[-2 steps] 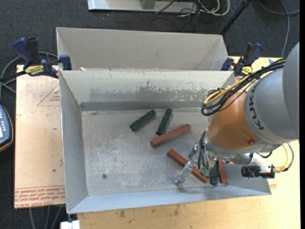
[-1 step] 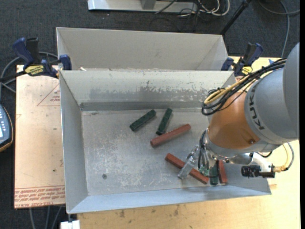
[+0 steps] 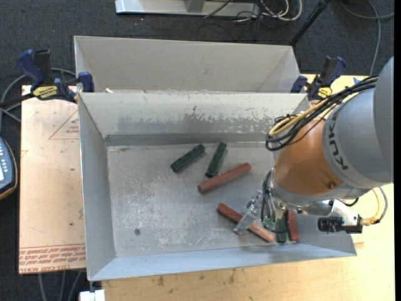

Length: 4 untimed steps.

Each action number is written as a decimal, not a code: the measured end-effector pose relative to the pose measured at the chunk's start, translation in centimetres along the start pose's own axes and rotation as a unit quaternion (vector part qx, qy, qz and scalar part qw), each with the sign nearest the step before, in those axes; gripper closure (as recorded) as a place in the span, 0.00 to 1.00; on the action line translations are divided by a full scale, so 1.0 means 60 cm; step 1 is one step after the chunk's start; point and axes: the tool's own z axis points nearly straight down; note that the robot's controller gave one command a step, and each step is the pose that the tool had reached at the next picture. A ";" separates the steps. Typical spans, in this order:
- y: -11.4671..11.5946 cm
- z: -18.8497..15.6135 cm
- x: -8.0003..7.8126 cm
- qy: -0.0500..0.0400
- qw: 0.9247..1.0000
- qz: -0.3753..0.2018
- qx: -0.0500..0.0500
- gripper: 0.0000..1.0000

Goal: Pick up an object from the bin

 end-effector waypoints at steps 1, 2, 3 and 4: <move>0.001 -0.026 0.000 -0.001 1.000 -0.001 -0.001 1.00; 0.003 -0.090 -0.001 -0.002 1.000 -0.002 -0.001 1.00; 0.004 -0.125 -0.002 -0.002 1.000 -0.004 -0.001 1.00; 0.006 -0.145 -0.003 -0.001 1.000 -0.005 -0.001 1.00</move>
Offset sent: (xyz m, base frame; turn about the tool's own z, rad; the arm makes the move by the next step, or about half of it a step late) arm 0.0000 0.0001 0.0154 0.0000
